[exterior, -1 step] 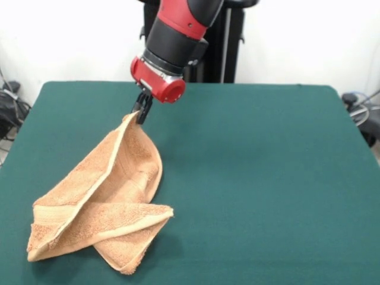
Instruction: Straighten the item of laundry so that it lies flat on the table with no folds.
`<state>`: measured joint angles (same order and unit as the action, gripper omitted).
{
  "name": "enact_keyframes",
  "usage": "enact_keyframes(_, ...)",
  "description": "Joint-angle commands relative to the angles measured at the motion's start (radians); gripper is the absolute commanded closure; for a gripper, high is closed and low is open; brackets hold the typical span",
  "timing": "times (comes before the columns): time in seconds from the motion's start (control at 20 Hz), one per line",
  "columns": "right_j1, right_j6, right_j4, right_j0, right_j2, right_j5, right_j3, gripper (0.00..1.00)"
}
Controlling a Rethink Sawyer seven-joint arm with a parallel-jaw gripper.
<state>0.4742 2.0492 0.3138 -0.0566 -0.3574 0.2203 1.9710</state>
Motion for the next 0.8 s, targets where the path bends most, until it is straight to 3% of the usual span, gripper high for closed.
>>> enact_keyframes(0.05,-0.008,0.281,0.123,0.065,0.023,0.018,0.059,1.00)
enact_keyframes(0.25,-0.024,0.311,0.212,0.125,0.005,0.028,0.076,1.00)
enact_keyframes(0.55,-0.077,0.428,0.494,0.270,-0.026,0.088,0.118,1.00)
enact_keyframes(0.8,-0.093,0.427,0.642,0.341,-0.022,0.065,0.126,1.00)
